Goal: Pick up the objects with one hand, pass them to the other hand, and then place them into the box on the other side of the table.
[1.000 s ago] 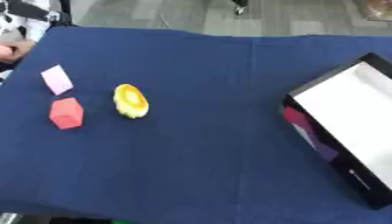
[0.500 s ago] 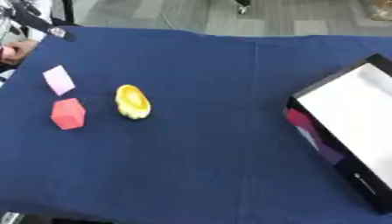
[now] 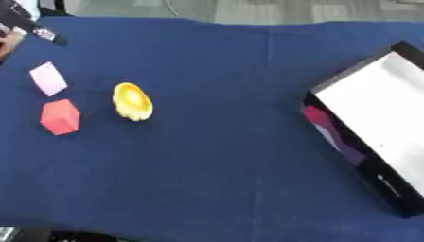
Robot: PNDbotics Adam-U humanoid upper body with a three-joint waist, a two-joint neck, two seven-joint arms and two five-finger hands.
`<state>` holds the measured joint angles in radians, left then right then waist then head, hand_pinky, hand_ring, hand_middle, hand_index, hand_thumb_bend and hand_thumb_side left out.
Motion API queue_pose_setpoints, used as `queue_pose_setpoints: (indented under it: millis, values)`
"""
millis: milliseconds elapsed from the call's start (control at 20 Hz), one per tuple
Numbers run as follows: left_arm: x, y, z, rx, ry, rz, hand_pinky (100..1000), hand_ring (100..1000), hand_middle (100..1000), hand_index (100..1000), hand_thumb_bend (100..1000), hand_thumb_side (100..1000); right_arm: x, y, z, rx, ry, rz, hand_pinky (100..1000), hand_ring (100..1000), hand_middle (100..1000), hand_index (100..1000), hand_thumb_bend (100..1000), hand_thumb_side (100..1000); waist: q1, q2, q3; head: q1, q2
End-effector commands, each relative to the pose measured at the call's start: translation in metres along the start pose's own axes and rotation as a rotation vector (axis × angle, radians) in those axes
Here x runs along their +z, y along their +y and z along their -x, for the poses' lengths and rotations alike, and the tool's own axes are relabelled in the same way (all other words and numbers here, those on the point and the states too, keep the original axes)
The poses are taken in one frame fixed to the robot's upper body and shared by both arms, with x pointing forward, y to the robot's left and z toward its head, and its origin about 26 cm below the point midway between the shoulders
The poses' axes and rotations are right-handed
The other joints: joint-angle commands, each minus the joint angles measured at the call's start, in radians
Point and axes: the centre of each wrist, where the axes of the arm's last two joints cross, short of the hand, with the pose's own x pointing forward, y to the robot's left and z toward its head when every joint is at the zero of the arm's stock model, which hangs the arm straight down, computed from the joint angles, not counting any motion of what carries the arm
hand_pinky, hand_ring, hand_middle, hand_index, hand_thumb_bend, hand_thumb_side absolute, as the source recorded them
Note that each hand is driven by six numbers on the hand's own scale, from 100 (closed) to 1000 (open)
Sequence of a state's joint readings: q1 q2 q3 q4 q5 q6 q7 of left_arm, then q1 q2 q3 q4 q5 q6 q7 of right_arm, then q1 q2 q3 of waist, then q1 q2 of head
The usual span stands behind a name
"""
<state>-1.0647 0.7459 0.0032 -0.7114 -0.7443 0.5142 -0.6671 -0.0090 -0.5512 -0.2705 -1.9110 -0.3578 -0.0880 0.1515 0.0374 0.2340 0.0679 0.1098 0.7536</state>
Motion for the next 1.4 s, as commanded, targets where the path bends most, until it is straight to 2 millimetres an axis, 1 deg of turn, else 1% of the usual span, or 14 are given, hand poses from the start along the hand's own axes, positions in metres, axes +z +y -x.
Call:
queue_pose_setpoints:
  millis: [50,300,500,550,600,800,1100,1400]
  values:
    - [0.013,0.027,0.006,0.005,0.038,-0.030,897,934,849,871,853,170,-0.005,-0.003,-0.011,0.036,-0.037,-0.015,1000,1000,1000,1000,100,501,-0.011,0.005,-0.002,0.004,-0.010]
    - [0.012,0.027,0.008,-0.012,0.092,-0.024,898,932,851,864,823,100,-0.005,-0.002,-0.010,0.039,-0.039,-0.017,1000,1000,1000,1000,100,502,-0.014,0.013,-0.004,0.022,-0.024]
    - [0.011,0.026,0.010,-0.014,0.113,-0.022,902,932,852,862,797,100,-0.005,-0.001,-0.010,0.040,-0.038,-0.020,1000,1000,1000,1000,100,504,-0.018,0.017,-0.003,0.038,-0.032]
    - [0.010,0.026,0.010,-0.015,0.117,-0.020,902,931,852,861,795,100,-0.005,0.000,-0.009,0.040,-0.037,-0.020,1000,1000,1000,1000,100,492,-0.018,0.017,-0.003,0.041,-0.035]
    - [0.010,0.025,0.010,-0.017,0.122,-0.019,902,931,852,860,795,100,-0.005,0.000,-0.009,0.040,-0.035,-0.020,1000,1000,1000,1000,100,506,-0.019,0.018,-0.002,0.044,-0.039]
    - [0.006,0.022,0.013,-0.028,0.152,-0.012,904,928,856,858,803,100,-0.005,0.001,-0.008,0.039,-0.033,-0.024,1000,1000,1000,1000,100,508,-0.021,0.020,-0.002,0.050,-0.049]
    - [0.001,0.017,0.018,-0.017,0.195,0.008,914,924,860,859,783,100,-0.005,0.003,-0.006,0.037,-0.028,-0.027,1000,1000,1000,1000,100,516,-0.022,0.025,-0.005,0.078,-0.066]
    - [-0.005,0.011,0.024,-0.024,0.240,0.024,913,920,862,844,802,100,-0.005,0.004,-0.005,0.033,-0.020,-0.030,1000,1000,1000,1000,100,523,-0.019,0.029,-0.006,0.092,-0.063]
